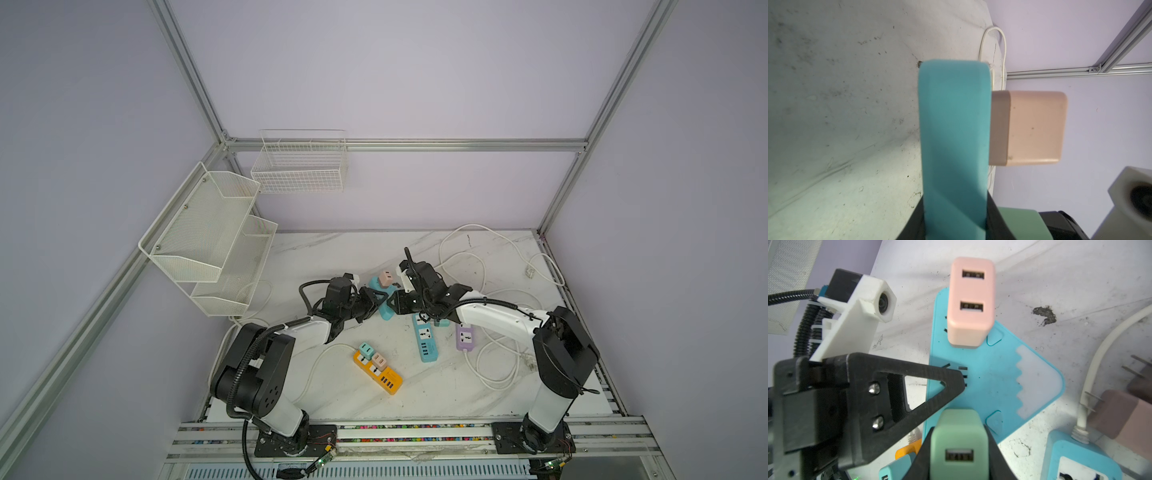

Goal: Pull the plug off the socket

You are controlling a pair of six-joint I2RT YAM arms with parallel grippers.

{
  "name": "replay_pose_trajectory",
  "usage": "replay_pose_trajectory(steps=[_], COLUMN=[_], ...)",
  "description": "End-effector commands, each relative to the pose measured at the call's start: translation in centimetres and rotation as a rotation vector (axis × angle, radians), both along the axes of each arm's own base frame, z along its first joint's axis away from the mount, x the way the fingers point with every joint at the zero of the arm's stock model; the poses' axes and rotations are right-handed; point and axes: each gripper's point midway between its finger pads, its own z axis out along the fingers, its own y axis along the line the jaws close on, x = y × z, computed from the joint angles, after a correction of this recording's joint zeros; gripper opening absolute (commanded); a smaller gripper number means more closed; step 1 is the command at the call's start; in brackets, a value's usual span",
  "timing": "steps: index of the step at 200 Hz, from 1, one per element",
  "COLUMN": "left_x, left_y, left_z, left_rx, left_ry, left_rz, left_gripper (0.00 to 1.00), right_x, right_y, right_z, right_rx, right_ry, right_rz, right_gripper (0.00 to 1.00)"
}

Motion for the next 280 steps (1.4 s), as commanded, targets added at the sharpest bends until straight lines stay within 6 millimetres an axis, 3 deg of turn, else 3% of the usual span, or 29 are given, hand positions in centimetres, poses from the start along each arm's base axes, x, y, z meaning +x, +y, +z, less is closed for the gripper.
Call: replay_pose_trajectory(steps=[1,18,46,69,99,114,155,169,199,221,260,280], left_x=[0.2,0.2,0.3,0.4,0.3,0.2,0.4,0.4,0.3,0.3,0.4,0.4], left_y=[0.2,0.1,0.1,0.3,0.3,0.3,0.3,0.4,0.5,0.5,0.8,1.0], left_z=[1.5,1.6,1.6,1.4,1.4,1.4,1.4,1.3,1.2,1.2,1.3,1.2], left_rx=[-0.004,-0.006,-0.006,-0.001,-0.007,-0.007,-0.004,-0.002,0.001,0.0,-0.001,0.006], left_ry=[-0.062,-0.063,-0.068,-0.066,-0.065,-0.068,-0.068,-0.067,-0.066,-0.067,-0.067,-0.066], left_rz=[-0.004,-0.004,-0.002,0.006,0.003,0.004,0.007,0.01,0.012,0.012,0.021,0.028], left_gripper=[0.0,0.0,0.0,0.0,0.0,0.0,0.0,0.0,0.0,0.0,0.0,0.0], right_x=[1.3,1.5,0.2,-0.4,1.6,2.1,-0.3,-0.6,1.2,1.7,-0.5,-0.8], right_y=[-1.4,-1.6,0.7,1.2,-1.7,-2.3,1.2,1.5,-1.2,-1.8,1.5,1.7], right_z=[2.1,2.4,3.5,3.3,2.3,2.5,3.4,3.5,3.4,3.1,3.5,3.3], right_rx=[0.055,0.049,0.046,0.014,0.073,0.08,0.001,-0.023,0.035,0.067,-0.011,-0.035], right_ry=[-0.042,-0.052,-0.089,-0.102,-0.041,-0.046,-0.124,-0.135,-0.099,-0.078,-0.145,-0.15], right_rz=[-0.017,-0.035,0.011,0.035,-0.022,-0.048,0.023,0.041,-0.01,-0.029,0.043,0.062], right_gripper=[0.26,0.26,0.26,0.26,0.26,0.26,0.26,0.26,0.26,0.26,0.26,0.26])
